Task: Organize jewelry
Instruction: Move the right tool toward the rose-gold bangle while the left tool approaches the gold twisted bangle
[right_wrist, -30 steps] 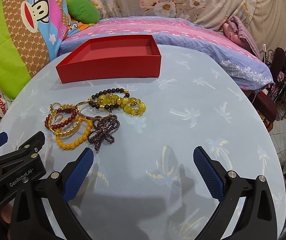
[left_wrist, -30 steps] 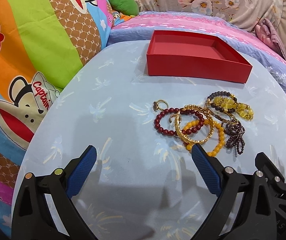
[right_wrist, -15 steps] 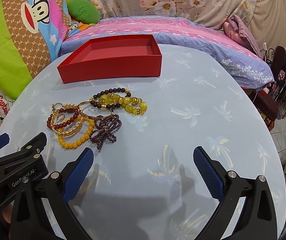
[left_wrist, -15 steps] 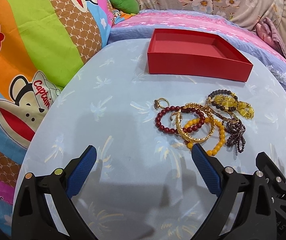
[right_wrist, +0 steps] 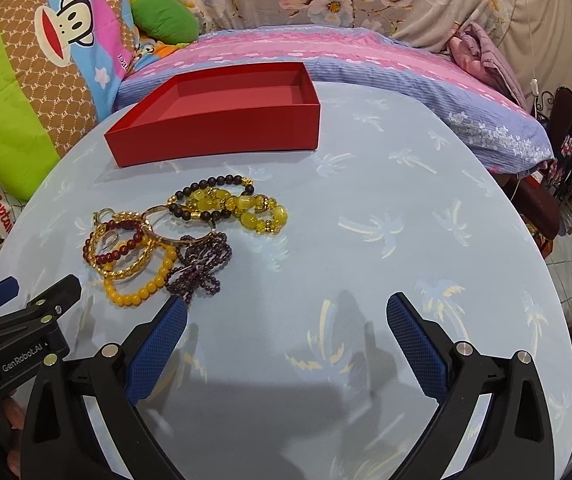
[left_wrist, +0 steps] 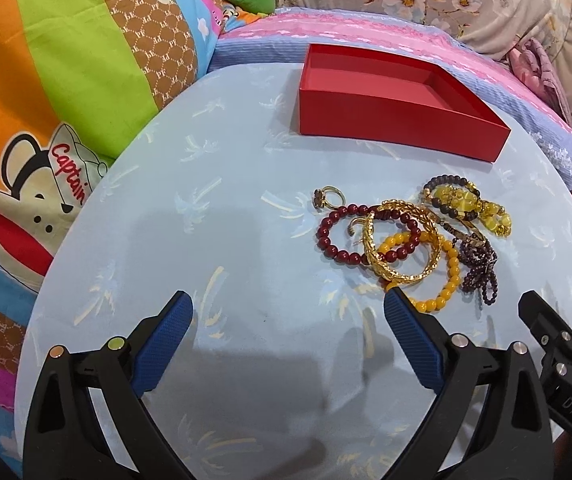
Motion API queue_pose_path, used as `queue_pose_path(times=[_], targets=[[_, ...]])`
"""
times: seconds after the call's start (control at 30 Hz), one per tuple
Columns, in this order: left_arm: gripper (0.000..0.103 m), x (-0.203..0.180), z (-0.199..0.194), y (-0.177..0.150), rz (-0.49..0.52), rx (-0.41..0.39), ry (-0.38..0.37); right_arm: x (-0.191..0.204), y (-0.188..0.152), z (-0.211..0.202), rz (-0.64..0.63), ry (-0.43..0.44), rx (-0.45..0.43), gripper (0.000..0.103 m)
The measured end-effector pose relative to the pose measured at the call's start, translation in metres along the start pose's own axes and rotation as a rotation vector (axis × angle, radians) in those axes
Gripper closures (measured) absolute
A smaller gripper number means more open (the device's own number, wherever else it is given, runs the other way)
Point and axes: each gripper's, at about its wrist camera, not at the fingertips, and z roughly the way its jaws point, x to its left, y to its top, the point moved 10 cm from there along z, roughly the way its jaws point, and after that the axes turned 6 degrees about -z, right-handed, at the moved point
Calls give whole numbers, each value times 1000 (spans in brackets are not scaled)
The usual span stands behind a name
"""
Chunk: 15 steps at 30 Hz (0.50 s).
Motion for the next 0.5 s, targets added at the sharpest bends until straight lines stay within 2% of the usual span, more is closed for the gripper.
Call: queue_pose_path(times=[0.33, 0.5], targets=[[11, 1, 10, 8, -15, 14, 16, 7, 9, 7, -5, 45, 6, 7], [10, 18, 10, 16, -47, 10, 47, 26, 21, 11, -14, 111, 6, 7]])
